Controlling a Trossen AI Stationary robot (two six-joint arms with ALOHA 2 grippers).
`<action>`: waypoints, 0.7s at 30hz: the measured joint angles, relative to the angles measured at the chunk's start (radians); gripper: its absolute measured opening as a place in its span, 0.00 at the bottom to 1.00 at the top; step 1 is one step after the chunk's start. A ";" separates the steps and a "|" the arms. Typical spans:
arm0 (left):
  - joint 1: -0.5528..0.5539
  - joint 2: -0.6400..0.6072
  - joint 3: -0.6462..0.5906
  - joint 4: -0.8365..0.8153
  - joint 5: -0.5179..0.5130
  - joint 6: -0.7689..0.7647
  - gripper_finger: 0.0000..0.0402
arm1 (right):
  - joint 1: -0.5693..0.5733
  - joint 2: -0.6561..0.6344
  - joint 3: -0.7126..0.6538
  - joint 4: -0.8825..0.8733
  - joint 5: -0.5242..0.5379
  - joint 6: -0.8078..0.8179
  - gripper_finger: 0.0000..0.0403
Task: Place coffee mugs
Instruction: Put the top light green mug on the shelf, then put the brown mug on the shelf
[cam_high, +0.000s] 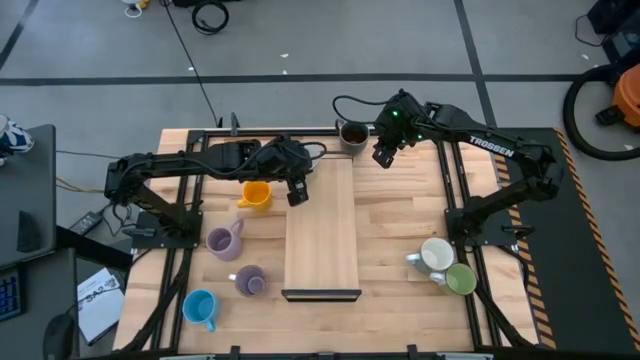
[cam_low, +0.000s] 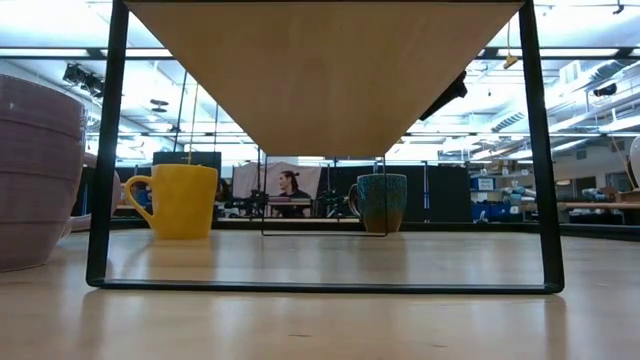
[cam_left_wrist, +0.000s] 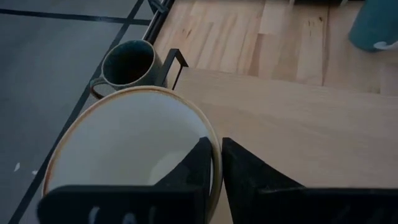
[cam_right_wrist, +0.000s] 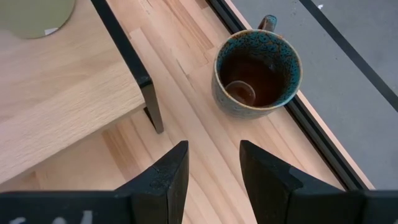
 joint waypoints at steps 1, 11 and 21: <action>0.000 0.000 0.000 0.000 0.000 0.000 0.09 | 0.000 0.000 0.000 0.000 0.000 0.000 0.37; 0.000 0.001 -0.001 0.002 -0.001 0.001 0.22 | 0.000 0.000 0.000 0.000 0.000 0.000 0.37; 0.000 0.001 -0.001 0.005 -0.007 0.002 0.38 | 0.000 0.000 0.000 0.000 0.000 0.000 0.37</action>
